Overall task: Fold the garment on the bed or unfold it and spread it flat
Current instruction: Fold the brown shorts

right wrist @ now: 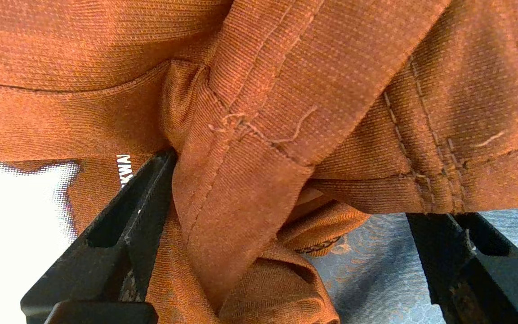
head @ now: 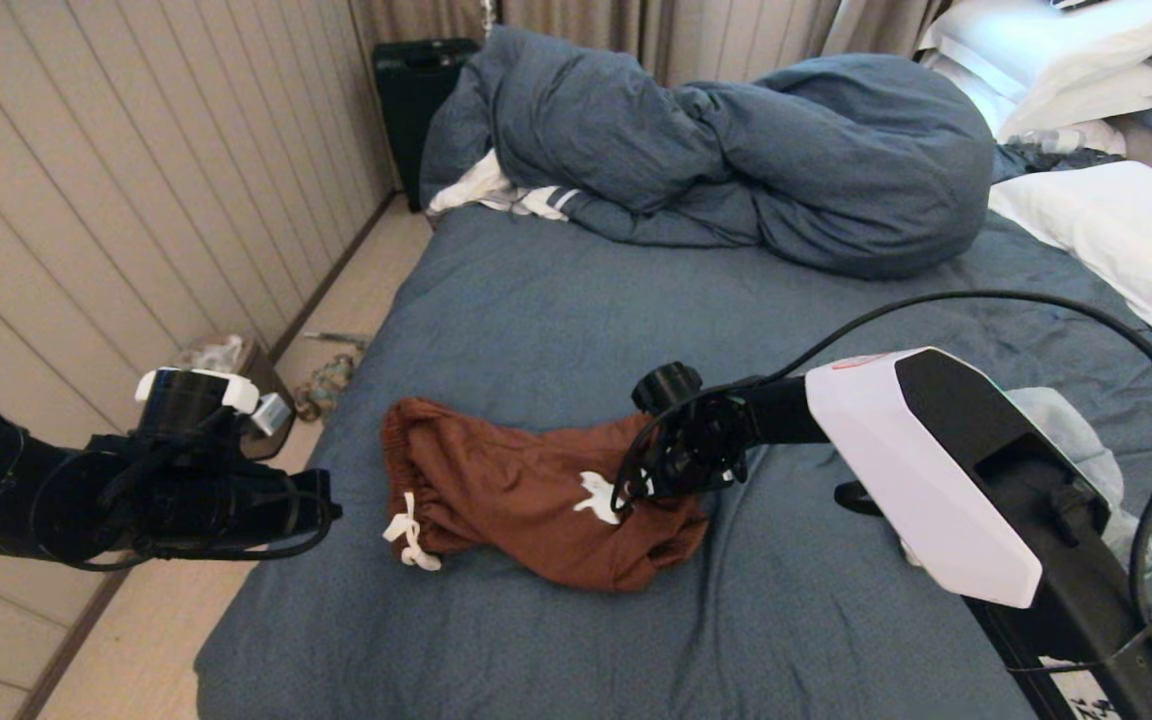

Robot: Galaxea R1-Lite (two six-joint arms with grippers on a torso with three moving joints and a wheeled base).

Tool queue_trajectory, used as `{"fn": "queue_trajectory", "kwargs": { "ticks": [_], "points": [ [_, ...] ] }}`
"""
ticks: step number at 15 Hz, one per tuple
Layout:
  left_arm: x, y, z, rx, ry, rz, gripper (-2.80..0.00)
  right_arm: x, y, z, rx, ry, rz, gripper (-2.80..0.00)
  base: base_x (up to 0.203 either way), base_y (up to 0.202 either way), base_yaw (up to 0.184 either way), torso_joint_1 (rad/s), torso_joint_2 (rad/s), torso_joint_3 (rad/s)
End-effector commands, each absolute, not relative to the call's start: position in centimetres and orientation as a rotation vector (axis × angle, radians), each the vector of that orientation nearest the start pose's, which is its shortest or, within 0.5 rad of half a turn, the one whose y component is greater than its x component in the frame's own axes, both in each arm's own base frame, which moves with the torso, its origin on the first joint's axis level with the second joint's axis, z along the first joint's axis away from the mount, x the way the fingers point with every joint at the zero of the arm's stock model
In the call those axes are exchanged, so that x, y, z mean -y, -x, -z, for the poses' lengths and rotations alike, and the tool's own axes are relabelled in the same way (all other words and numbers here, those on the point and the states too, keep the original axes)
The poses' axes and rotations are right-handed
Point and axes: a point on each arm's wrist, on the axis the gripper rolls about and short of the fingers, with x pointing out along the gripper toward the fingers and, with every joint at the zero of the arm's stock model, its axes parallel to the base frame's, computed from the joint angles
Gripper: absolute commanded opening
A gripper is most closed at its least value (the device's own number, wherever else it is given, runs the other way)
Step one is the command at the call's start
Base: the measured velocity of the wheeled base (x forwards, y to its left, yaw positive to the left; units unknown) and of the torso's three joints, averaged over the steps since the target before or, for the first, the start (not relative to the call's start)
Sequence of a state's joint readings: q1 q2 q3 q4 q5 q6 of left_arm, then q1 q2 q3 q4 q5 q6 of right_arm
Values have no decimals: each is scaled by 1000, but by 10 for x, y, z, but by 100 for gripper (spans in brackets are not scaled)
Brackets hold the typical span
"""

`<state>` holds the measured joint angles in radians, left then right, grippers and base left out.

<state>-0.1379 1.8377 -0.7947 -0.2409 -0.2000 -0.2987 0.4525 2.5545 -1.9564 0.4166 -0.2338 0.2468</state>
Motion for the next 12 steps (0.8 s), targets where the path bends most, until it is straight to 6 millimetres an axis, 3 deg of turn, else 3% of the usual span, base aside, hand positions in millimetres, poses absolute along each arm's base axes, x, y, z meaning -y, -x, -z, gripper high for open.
{"fn": "queue_trajectory", "kwargs": {
  "ticks": [1, 2, 8, 12],
  "points": [
    [46, -300, -104, -845, 307, 198, -280, -211, -442, -41, -974, 127, -65, 0, 0, 0, 0, 0, 0, 0],
    [46, -300, -104, -845, 307, 198, -280, -211, -442, -41, -974, 131, -64, -280, 0, 0, 0, 0, 0, 0],
    [46, -300, -104, -843, 307, 198, -280, -212, -440, -40, -978, 131, -62, -280, 0, 0, 0, 0, 0, 0],
    [46, -301, -105, -840, 309, 205, -280, -204, -432, -79, -924, 100, -58, -280, 0, 0, 0, 0, 0, 0]
  ]
}}
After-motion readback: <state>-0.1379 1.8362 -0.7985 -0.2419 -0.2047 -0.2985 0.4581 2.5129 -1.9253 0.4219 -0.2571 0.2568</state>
